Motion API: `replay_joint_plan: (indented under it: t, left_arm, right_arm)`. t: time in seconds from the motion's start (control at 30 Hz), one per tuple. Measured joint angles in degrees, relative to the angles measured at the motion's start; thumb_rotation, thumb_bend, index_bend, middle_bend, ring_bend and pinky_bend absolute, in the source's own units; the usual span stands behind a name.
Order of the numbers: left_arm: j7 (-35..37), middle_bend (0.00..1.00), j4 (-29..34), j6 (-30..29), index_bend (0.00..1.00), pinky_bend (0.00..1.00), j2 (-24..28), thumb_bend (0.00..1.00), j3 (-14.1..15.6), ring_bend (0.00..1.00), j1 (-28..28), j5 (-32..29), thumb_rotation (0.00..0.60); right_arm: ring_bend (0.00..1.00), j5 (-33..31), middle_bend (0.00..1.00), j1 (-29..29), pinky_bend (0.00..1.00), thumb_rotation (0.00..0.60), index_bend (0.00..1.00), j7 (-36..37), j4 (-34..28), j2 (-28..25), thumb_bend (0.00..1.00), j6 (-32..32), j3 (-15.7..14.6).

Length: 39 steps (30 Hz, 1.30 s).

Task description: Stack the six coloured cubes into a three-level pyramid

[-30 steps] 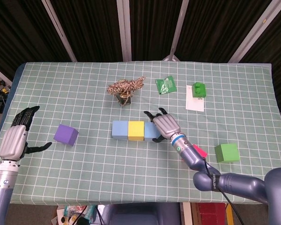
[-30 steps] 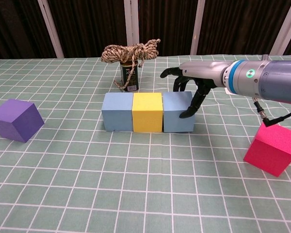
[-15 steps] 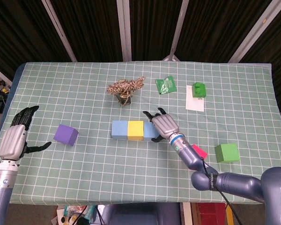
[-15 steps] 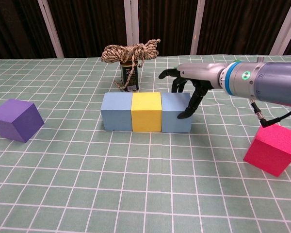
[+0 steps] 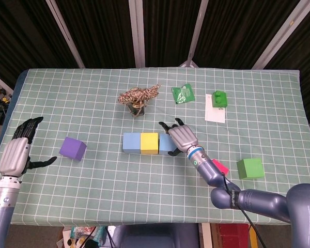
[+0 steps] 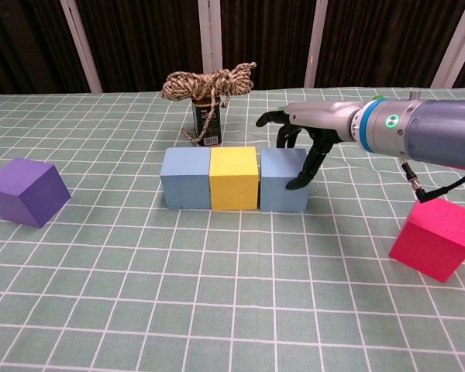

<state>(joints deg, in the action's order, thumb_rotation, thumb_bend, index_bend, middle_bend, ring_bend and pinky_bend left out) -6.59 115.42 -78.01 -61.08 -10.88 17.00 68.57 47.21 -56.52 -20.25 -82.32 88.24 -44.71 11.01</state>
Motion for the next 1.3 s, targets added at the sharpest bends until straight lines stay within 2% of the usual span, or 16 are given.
replay_joint_plan:
  t: [0.97,1.3]
  left_arm:
    - [0.2,0.05,-0.2,0.4,0.0,0.0,0.0,0.14,0.0,0.0,0.0,-0.3,0.6]
    - [0.2,0.05,-0.1,0.3,0.0,0.0,0.0,0.14,-0.1,0.0,0.0,-0.2,0.6]
  right_arm:
    - [0.28,0.4,0.4,-0.2,0.0,0.6,0.0,0.8,1.1,1.2,0.24,-0.5,0.3]
    - [0.27,0.2,0.36,-0.1,0.0,0.6,0.0,0.7,0.9,1.3,0.24,-1.0,0.3]
